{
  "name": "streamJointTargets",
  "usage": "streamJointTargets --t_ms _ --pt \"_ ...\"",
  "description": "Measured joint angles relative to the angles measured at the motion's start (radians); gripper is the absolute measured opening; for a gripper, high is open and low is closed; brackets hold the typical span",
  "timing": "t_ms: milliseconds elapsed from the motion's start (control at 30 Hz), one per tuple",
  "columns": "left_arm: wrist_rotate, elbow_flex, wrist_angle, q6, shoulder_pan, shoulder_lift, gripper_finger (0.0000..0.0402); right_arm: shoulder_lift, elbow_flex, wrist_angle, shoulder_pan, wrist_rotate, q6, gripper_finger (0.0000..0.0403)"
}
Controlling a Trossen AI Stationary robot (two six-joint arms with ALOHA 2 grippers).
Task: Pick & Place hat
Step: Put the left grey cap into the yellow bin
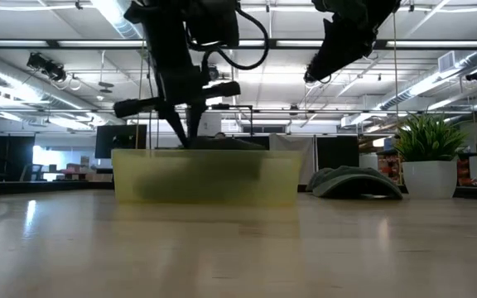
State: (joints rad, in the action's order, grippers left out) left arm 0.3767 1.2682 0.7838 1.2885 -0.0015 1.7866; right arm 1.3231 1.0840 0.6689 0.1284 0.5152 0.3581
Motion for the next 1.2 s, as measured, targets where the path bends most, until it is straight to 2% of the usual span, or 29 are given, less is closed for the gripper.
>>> streamJointTargets --t_ms 200,467,833,1067,1200 --pt "-0.022 0.001 -0.043 -0.098 0.005 0.024 0.0029 0.000 0.000 -0.002 0.000 0.000 0.000 0.0149" --pt "-0.067 0.001 -0.071 -0.105 -0.013 0.039 0.0030 0.000 0.000 0.005 0.000 0.000 0.000 0.0149" --pt "-0.048 0.007 -0.094 -0.476 -0.046 0.039 0.0030 0.000 0.000 0.006 0.000 0.000 0.000 0.0149" --pt "-0.048 0.007 -0.091 -0.569 -0.048 0.039 0.0030 0.000 0.000 0.006 0.000 0.001 -0.010 0.0149" --pt "-0.049 0.007 -0.092 -0.571 -0.041 0.039 0.0031 0.000 0.000 0.006 0.000 0.001 -0.010 0.0149"
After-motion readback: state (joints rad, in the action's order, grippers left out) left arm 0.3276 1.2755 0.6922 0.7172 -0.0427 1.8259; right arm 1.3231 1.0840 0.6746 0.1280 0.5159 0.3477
